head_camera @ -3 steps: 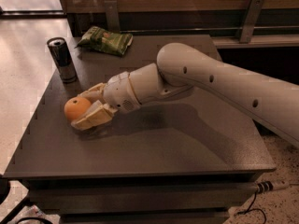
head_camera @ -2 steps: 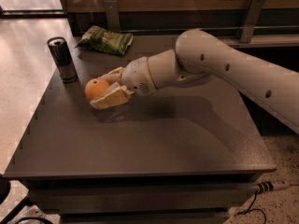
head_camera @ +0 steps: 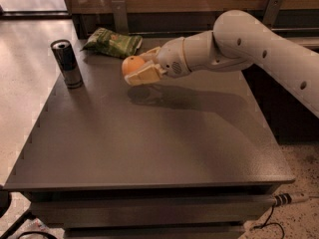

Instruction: Move orange near green jalapeno chip bag

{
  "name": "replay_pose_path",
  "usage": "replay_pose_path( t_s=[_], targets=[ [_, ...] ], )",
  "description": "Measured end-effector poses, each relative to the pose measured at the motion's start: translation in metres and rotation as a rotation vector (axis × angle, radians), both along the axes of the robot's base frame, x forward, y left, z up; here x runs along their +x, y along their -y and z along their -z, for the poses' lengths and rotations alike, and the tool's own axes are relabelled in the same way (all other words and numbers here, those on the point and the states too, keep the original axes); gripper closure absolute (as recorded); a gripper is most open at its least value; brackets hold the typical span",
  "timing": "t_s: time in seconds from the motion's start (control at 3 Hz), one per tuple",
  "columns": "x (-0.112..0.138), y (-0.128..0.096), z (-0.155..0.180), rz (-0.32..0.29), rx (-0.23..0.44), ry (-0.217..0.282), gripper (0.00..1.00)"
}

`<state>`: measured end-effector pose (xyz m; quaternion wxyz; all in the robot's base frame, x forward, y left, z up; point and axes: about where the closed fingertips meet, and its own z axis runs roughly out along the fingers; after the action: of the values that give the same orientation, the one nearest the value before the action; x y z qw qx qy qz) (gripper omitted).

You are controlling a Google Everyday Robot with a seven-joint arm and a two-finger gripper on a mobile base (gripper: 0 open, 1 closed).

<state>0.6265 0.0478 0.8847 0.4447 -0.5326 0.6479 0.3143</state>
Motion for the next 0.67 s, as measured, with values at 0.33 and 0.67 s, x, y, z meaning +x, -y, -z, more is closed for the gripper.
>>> replay_pose_path(
  t_s=[0.33,0.67],
  targets=[
    [0.0419,0.0323,-0.0068,0.097,-0.016,0.017,1.00],
    [0.0419,0.0313,-0.0062,0.096,-0.018,0.015,1.00]
  ],
)
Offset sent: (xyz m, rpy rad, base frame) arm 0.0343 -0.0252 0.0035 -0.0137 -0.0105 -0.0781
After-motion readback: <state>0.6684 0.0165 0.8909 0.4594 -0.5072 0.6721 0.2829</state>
